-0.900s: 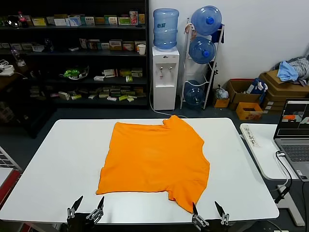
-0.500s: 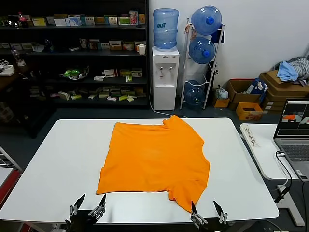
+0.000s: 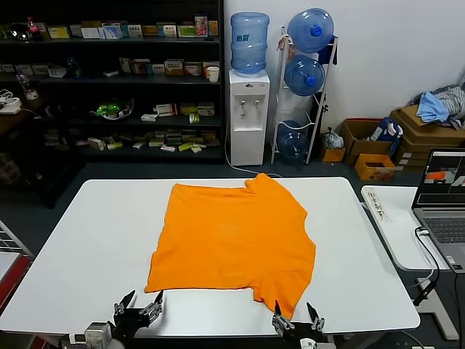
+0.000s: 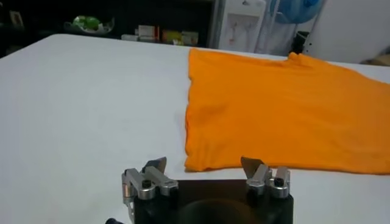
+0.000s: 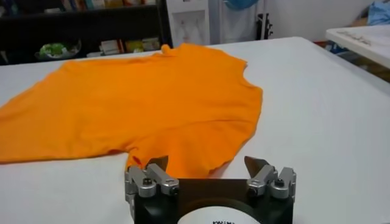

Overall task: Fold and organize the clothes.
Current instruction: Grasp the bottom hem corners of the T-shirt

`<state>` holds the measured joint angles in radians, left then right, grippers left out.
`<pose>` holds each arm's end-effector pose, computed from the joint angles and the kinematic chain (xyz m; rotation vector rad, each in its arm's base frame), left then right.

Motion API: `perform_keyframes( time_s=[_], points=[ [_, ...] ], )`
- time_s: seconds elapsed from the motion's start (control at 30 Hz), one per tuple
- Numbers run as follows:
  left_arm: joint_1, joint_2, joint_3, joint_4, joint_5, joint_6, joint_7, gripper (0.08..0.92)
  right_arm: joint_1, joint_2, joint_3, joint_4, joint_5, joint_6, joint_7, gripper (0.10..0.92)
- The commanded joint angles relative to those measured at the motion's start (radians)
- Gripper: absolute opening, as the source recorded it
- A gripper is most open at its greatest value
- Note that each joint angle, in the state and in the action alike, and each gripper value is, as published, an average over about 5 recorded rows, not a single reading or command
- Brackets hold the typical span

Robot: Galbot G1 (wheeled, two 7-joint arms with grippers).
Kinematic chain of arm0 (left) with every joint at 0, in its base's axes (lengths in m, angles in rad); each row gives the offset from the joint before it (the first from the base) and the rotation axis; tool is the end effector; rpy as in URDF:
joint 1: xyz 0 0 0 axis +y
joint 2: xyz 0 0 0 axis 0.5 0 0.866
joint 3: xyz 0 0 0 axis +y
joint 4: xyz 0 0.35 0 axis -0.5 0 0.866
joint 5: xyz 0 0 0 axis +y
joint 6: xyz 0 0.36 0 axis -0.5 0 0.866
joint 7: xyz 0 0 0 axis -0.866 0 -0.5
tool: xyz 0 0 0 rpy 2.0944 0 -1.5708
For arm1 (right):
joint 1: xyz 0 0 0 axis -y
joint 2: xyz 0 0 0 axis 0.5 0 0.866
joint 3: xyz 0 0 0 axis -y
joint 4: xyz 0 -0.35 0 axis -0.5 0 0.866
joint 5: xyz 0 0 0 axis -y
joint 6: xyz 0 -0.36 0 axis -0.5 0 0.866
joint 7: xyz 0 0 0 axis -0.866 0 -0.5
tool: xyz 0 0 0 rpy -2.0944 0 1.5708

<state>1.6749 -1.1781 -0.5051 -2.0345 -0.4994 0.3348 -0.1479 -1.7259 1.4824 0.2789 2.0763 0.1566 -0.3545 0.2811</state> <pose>0.1567 0.0668 -0.3322 -0.0735 -2.5824 0.1318 0.1238 0.0605 -0.3333 0.0032 -2.5675 -0.1266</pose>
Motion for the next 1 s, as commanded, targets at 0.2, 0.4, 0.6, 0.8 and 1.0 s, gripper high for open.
perform_keyframes(
  time_s=[0.2, 0.4, 0.6, 0.8, 1.0],
  points=[
    [-0.066, 0.006, 0.009, 0.060, -0.024, 0.025, 0.002, 0.823, 0.030, 0.018, -0.029, -0.025, -0.005, -0.031, 0.021, 0.823],
    [-0.071, 0.000, 0.013, 0.064, -0.022, 0.017, 0.002, 0.821, 0.022, 0.016, -0.029, -0.020, -0.012, -0.024, 0.016, 0.732],
    [-0.073, 0.000, 0.015, 0.069, -0.019, 0.005, 0.003, 0.739, 0.016, 0.015, -0.026, -0.019, -0.016, -0.016, 0.014, 0.567],
    [-0.073, -0.002, 0.020, 0.075, -0.011, 0.000, -0.001, 0.566, 0.008, 0.014, -0.024, -0.014, -0.016, -0.008, 0.014, 0.385],
    [-0.073, -0.001, 0.018, 0.076, -0.004, -0.007, -0.004, 0.393, -0.003, 0.010, -0.022, -0.003, -0.016, 0.003, 0.011, 0.212]
  ],
)
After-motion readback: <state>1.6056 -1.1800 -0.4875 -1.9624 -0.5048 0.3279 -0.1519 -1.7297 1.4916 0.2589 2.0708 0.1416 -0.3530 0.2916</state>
